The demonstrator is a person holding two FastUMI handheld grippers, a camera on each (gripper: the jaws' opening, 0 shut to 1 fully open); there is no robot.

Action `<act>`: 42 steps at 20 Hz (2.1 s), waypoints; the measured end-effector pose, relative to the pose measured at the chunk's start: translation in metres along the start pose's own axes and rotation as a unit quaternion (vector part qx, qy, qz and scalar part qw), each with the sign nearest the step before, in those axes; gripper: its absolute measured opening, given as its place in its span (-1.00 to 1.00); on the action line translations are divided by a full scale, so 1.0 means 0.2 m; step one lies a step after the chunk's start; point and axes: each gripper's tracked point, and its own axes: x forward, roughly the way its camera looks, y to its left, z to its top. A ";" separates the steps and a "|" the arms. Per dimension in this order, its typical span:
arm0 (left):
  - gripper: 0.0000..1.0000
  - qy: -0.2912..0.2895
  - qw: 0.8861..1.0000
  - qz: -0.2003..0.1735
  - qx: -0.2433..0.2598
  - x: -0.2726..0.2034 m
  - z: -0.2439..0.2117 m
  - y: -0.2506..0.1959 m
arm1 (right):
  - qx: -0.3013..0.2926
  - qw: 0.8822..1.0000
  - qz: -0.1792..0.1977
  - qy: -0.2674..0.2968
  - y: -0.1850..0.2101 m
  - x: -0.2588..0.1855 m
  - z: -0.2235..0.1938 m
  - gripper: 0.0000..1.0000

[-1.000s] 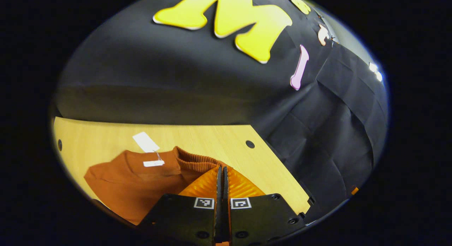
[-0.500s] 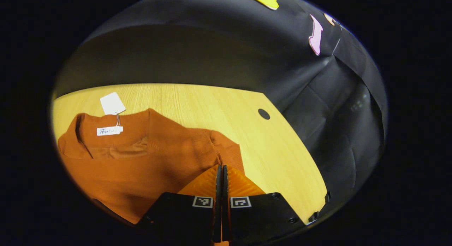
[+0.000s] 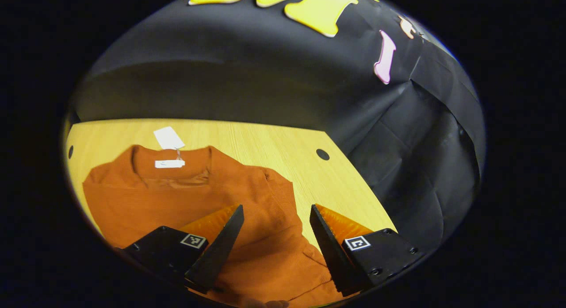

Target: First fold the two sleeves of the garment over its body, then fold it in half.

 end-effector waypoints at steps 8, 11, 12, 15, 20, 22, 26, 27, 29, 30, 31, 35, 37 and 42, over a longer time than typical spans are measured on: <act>0.97 -0.170 0.976 0.139 -0.016 -1.01 0.17 0.32 | -0.031 0.993 0.117 0.002 0.50 0.23 -0.01 0.91; 0.96 -0.202 0.961 0.188 0.023 -1.32 0.11 0.40 | -0.044 0.987 0.154 0.006 0.66 0.26 -0.05 0.92; 0.96 -0.209 0.957 0.199 0.035 -1.40 0.09 0.42 | -0.048 0.985 0.164 0.008 0.72 0.26 -0.07 0.92; 0.96 -0.230 0.945 0.227 0.052 -1.59 0.01 0.45 | -0.061 0.980 0.187 0.013 0.83 0.25 -0.12 0.92; 0.96 -0.240 0.938 0.248 0.041 -1.72 -0.12 0.45 | -0.079 0.976 0.204 0.017 0.91 0.20 -0.15 0.92; 0.96 -0.249 0.937 0.244 0.032 -1.75 -0.11 0.43 | -0.083 0.976 0.203 0.015 0.91 0.19 -0.16 0.92; 0.96 -0.261 0.935 0.237 0.036 -1.80 -0.10 0.42 | -0.089 0.977 0.194 0.016 0.86 0.18 -0.16 0.92; 0.96 -0.260 0.936 0.233 0.036 -1.83 -0.11 0.43 | -0.089 0.978 0.190 0.020 0.82 0.18 -0.17 0.92; 0.96 -0.232 0.949 0.214 0.027 -1.83 -0.21 0.46 | -0.094 0.979 0.178 0.039 0.73 0.17 -0.25 0.92; 0.96 -0.211 0.956 0.203 0.017 -1.82 -0.29 0.48 | -0.094 0.979 0.172 0.055 0.66 0.17 -0.31 0.92; 0.96 -0.182 0.964 0.194 0.002 -1.81 -0.39 0.52 | -0.088 0.979 0.165 0.076 0.59 0.17 -0.38 0.92; 0.97 -0.055 0.982 0.164 -0.077 -1.81 -0.88 0.67 | -0.065 0.976 0.113 0.173 0.24 0.13 -0.75 0.92; 0.97 -0.002 0.983 0.153 -0.106 -1.80 -1.09 0.73 | -0.048 0.973 0.091 0.206 0.12 0.11 -0.88 0.92; 0.97 0.081 0.971 0.125 -0.186 -1.83 -1.45 0.79 | -0.022 0.958 0.062 0.280 -0.02 0.10 -1.22 0.92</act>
